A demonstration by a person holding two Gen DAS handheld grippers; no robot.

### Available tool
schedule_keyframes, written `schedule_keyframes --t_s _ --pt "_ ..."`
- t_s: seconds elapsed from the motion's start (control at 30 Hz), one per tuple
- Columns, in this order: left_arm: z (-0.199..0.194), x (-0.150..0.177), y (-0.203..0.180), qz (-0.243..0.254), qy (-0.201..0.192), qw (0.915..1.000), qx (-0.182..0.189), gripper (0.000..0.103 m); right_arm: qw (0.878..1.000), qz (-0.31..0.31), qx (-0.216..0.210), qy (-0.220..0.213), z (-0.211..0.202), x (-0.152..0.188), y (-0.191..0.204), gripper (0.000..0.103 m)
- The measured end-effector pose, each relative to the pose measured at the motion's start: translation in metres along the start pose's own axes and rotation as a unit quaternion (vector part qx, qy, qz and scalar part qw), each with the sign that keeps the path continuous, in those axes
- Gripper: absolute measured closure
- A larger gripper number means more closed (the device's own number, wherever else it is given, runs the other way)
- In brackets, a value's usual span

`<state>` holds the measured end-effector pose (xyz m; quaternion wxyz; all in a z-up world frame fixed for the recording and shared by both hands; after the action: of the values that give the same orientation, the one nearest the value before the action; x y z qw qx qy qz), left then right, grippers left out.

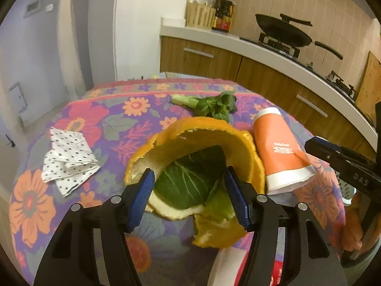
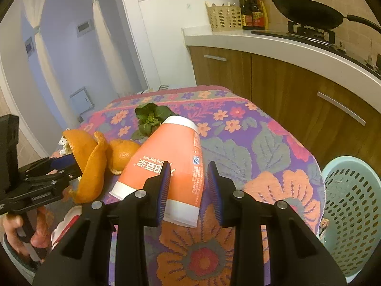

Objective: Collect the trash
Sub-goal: 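Grasp the orange tube with the right gripper while the left grasps the greens, then lift the orange tube toward the wastebasket with the right gripper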

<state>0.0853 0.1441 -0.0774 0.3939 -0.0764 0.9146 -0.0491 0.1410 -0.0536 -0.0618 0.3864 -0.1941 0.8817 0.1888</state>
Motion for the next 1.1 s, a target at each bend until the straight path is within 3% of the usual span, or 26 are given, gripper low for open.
schedule_keyframes --t_s 0.17,0.23,0.27,0.3,0.5,0.57,0.87,1.0,1.1 --pt "0.006 0.001 0.003 -0.011 -0.003 0.9999 0.012 0.045 1.0 -0.006 -0.001 0.012 0.005 0.001 0.002 0.074" --pt "0.006 0.002 0.002 -0.015 -0.001 0.9997 0.021 0.049 1.0 -0.005 -0.001 0.017 0.006 0.002 0.002 0.069" --pt "0.006 0.003 0.002 -0.017 -0.001 0.9996 0.023 0.05 1.0 -0.006 0.0 0.019 0.007 0.002 0.002 0.059" --pt "0.006 0.003 0.002 -0.018 0.0 0.9995 0.027 0.054 1.0 -0.008 0.001 0.02 0.008 0.002 0.003 0.053" --pt "0.003 0.006 -0.006 -0.008 -0.003 0.9988 0.048 0.082 0.999 -0.005 -0.007 0.035 0.013 0.002 0.002 0.052" --pt "0.0 0.007 -0.005 -0.01 -0.005 0.9988 0.047 0.098 0.999 0.003 -0.015 0.043 0.016 0.002 0.0 0.052" --pt "-0.032 0.011 -0.001 -0.025 -0.025 0.9971 0.067 0.1 0.995 0.033 -0.053 0.072 0.03 -0.003 0.0 0.051" --pt "-0.052 0.013 0.003 -0.037 -0.045 0.9955 0.075 0.1 0.994 0.045 -0.063 0.081 0.035 -0.003 -0.002 0.042" --pt "-0.066 0.014 0.006 -0.042 -0.059 0.9942 0.079 0.1 0.991 0.056 -0.078 0.092 0.039 -0.003 -0.001 0.041"
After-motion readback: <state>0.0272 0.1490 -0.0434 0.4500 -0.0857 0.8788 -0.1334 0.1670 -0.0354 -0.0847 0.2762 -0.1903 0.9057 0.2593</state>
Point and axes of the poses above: each gripper's, at about its wrist camera, not at the fingertips, and z roughly the way its jaws point, y to its left, x to its underside, the point moved 5 cm from there along z, roughly the way its jaws point, and after that the axes turned 1 degree about -z, right-handed, at the moved point
